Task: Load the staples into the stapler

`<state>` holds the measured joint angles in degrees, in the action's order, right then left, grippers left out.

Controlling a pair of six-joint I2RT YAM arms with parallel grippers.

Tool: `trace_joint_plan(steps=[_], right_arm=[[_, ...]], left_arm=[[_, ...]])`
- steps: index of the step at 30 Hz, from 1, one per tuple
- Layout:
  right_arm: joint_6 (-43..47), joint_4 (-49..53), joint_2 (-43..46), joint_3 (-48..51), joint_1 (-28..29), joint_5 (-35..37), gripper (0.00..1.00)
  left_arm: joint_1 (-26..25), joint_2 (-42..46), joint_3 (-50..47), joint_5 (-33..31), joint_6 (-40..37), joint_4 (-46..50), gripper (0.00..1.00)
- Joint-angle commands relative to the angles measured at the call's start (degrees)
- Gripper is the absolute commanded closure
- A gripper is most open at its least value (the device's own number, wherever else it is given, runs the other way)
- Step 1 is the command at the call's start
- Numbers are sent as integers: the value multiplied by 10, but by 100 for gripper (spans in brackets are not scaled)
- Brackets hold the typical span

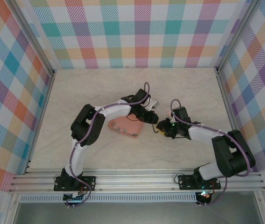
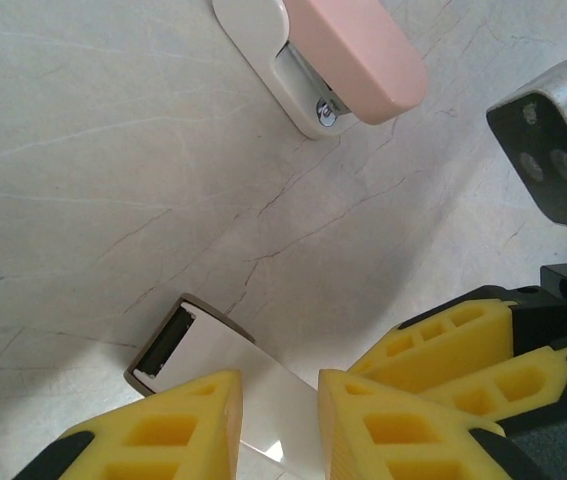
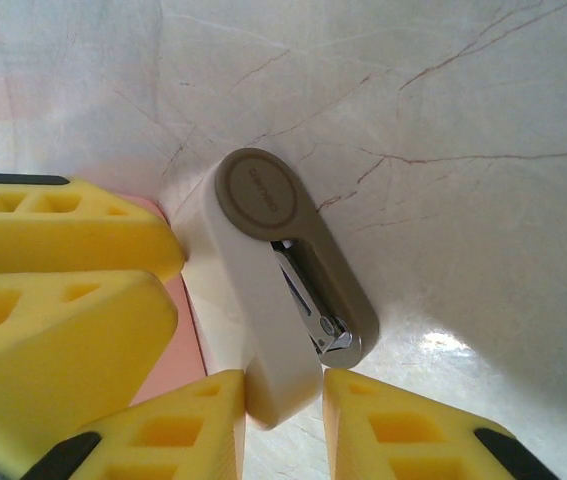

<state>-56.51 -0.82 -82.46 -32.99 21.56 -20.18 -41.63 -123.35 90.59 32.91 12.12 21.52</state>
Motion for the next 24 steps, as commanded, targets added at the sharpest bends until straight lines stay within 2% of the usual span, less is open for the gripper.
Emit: trace_joint_plan(steps=[1, 21, 24], right_arm=[[-3, 68, -23, 11, 2, 19, 76], [11, 91, -43, 6, 3, 34, 76], [21, 89, -28, -4, 3, 29, 74]], left_arm=[[-6, 12, 10, 3, -2, 22, 74], [-5, 9, 12, 2, -2, 19, 74], [-5, 11, 13, 0, -2, 20, 74]])
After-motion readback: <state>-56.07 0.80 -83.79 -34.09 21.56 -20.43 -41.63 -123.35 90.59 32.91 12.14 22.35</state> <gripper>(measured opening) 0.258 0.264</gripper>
